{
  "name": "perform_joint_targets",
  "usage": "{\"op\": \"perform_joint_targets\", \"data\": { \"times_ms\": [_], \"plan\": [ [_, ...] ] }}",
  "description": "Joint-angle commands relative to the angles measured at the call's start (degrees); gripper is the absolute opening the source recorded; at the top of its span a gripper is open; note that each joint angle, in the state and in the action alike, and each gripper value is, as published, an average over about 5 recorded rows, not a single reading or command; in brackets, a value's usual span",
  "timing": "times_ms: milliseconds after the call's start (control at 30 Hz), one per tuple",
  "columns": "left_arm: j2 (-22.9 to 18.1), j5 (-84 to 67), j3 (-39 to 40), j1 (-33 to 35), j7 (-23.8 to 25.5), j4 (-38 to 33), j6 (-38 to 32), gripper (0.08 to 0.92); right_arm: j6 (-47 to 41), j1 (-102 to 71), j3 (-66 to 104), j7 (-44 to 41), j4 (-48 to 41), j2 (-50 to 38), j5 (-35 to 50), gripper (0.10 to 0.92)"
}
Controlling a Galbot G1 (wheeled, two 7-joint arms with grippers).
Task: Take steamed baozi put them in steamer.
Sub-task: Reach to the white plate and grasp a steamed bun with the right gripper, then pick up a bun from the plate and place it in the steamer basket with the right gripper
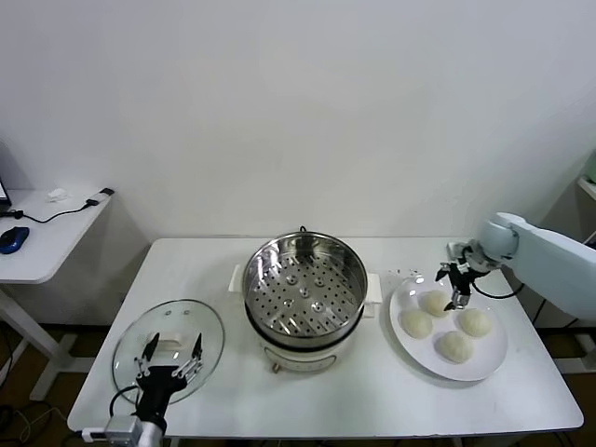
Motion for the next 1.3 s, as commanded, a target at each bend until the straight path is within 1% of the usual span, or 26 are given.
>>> {"op": "perform_joint_targets", "data": {
  "times_ms": [33, 200, 267, 367, 533, 633, 700, 833, 1000, 1100, 1200, 1300],
  "plan": [
    [-0.1, 0.3, 0.2, 0.2, 0.0, 0.0, -0.2, 0.823, -1.9, -1.3, -0.3, 0.5, -2.3, 2.3, -0.4, 0.823],
    [-0.3, 0.9, 0.8, 0.2, -0.1, 0.0, -0.3, 0.823, -2.1, -1.8, 0.4, 0.8, -2.8, 2.6, -1.1, 0.822],
    [-0.4, 1.1, 1.0, 0.3, -0.1, 0.0, -0.4, 0.823, -2.1, -1.9, 0.7, 1.0, -3.2, 2.8, -1.7, 0.81],
    [-0.5, 1.4, 1.2, 0.4, -0.1, -0.1, -0.4, 0.823, -2.1, -2.0, 0.9, 0.7, -3.4, 2.8, -2.0, 0.752],
    [-0.6, 2.1, 1.8, 0.4, -0.1, 0.3, -0.8, 0.823, -2.0, -2.2, 1.6, 0.2, -2.9, 2.5, -1.9, 0.618],
    [-0.7, 2.7, 2.5, 0.6, -0.1, 0.3, -1.1, 0.823, -1.9, -1.9, 2.0, -0.2, -2.0, 1.8, -1.5, 0.581],
    [-0.8, 3.1, 2.9, 0.8, -0.1, 0.3, -1.3, 0.823, -1.8, -1.0, 2.0, -0.7, -0.4, 0.9, -1.1, 0.574],
    [-0.8, 3.5, 3.4, 0.8, -0.1, 0.3, -1.4, 0.823, -1.0, 5.5, -0.3, -2.3, 4.4, -2.1, 0.0, 0.573],
    [-0.6, 3.5, 3.7, 0.2, -0.1, 0.5, -1.3, 0.823, 2.8, 20.2, -3.7, -4.9, 10.9, -3.1, 2.7, 0.577],
    [-0.4, 3.4, 3.5, 0.0, -0.1, 0.3, -1.2, 0.823, 6.2, 31.1, -6.5, -6.9, 16.4, -1.2, 4.9, 0.577],
    [-0.2, 3.1, 3.2, -0.1, -0.1, 0.2, -1.1, 0.823, 9.3, 38.9, -8.9, -8.5, 24.2, 2.1, 6.1, 0.577],
    [0.0, 2.9, 2.8, -0.2, -0.1, 0.1, -1.1, 0.823, 12.6, 43.4, -9.9, -9.8, 32.8, 6.0, 4.4, 0.577]
  ]
}}
